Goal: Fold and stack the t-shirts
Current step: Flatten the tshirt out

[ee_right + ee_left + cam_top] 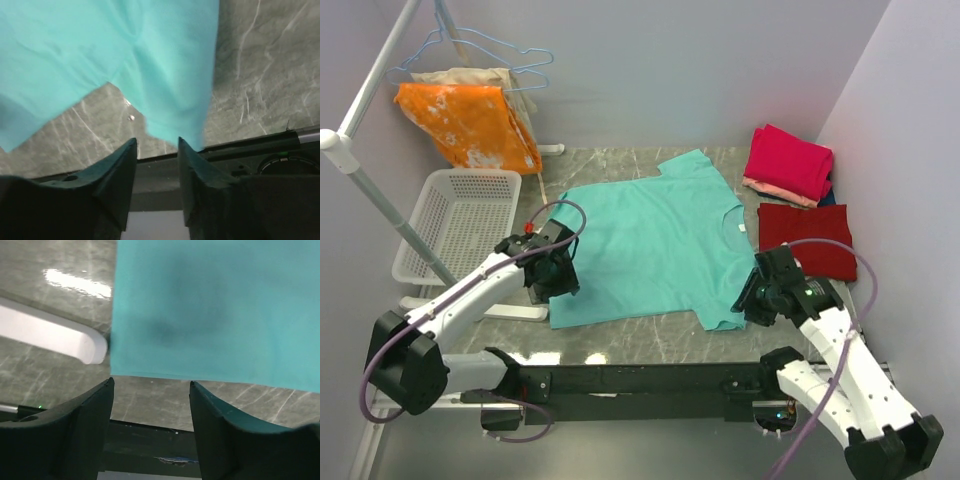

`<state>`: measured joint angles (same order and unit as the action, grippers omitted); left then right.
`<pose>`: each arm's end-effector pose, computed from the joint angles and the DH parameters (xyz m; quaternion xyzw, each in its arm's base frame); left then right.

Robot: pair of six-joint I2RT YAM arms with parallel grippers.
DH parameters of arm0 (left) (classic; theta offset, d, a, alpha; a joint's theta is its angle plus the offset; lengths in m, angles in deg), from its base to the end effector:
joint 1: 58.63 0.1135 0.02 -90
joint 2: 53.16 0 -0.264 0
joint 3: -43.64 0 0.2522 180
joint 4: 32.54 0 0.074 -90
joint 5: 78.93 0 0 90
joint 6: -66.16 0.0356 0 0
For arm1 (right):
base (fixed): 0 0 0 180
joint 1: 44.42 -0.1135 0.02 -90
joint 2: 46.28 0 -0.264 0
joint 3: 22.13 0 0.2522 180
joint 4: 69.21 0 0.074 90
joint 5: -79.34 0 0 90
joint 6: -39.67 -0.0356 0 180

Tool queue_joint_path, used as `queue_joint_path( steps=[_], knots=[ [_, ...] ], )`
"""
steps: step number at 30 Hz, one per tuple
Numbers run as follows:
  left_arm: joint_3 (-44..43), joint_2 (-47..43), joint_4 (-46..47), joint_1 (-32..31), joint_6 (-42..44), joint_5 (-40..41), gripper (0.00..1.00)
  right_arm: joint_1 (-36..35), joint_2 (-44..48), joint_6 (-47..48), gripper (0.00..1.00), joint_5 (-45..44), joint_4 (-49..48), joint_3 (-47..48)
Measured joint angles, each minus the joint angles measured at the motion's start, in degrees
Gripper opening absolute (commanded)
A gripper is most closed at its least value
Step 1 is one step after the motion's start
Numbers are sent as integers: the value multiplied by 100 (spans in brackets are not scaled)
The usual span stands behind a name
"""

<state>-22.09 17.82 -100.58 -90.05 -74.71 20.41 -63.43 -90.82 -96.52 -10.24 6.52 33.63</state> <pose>0.1878 -0.1079 0.2355 -0.1782 0.9699 -0.0346 0.1621 0.1194 0.0414 0.2488 0.2284 0.9482 0.1219 0.1839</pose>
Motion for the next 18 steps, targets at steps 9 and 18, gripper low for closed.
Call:
queue_joint_path(
  steps=[9,18],
  knots=[
    [-452,-326,-254,-2,-358,645,69,-15,79,-328,32,-743,-146,461],
    [-1602,942,675,0,-236,1119,68,-37,-1773,7,22,-756,-1550,1263]
  ],
)
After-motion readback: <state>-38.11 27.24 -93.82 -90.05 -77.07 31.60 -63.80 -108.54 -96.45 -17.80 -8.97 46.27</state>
